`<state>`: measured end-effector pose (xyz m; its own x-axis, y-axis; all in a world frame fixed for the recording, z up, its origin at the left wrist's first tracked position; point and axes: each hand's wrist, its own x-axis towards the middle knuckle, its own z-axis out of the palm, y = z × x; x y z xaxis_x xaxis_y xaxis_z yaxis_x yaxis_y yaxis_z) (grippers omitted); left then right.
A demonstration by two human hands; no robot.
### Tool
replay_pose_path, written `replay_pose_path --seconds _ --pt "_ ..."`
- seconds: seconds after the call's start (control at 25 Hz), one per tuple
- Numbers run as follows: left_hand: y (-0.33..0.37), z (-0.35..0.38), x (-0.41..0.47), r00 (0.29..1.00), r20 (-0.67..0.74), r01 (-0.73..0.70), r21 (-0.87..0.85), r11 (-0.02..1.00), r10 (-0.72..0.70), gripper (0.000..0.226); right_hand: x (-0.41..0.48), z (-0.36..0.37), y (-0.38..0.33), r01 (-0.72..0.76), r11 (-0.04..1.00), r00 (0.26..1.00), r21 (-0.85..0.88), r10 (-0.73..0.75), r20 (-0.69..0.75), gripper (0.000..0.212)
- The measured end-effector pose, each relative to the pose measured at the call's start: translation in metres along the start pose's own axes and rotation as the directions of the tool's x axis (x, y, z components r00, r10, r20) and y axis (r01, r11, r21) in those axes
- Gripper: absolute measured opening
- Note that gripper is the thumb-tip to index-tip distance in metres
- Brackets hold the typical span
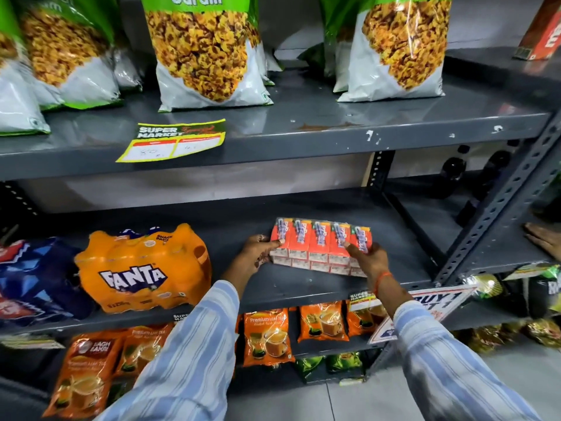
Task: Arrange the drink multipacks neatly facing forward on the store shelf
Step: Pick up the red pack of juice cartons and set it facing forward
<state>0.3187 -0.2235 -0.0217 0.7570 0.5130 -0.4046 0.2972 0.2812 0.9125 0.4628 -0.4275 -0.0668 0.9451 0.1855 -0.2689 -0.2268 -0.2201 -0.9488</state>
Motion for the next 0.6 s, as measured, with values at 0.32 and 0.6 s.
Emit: replay_pose_path --seconds 0.32,0.6 --pt "-0.042 -0.030 -0.018 0.920 -0.281 -0.251 0.107 0.962 0.272 0.040 -0.013 0.011 0.003 0.332 0.942 0.898 0.057 -0.334 0.287 0.065" --pt "-0.071 -0.028 -0.038 0.790 -0.521 -0.207 0.268 0.941 0.322 0.040 -0.011 0.016 0.021 0.311 0.946 0.881 0.088 -0.321 0.347 0.054"
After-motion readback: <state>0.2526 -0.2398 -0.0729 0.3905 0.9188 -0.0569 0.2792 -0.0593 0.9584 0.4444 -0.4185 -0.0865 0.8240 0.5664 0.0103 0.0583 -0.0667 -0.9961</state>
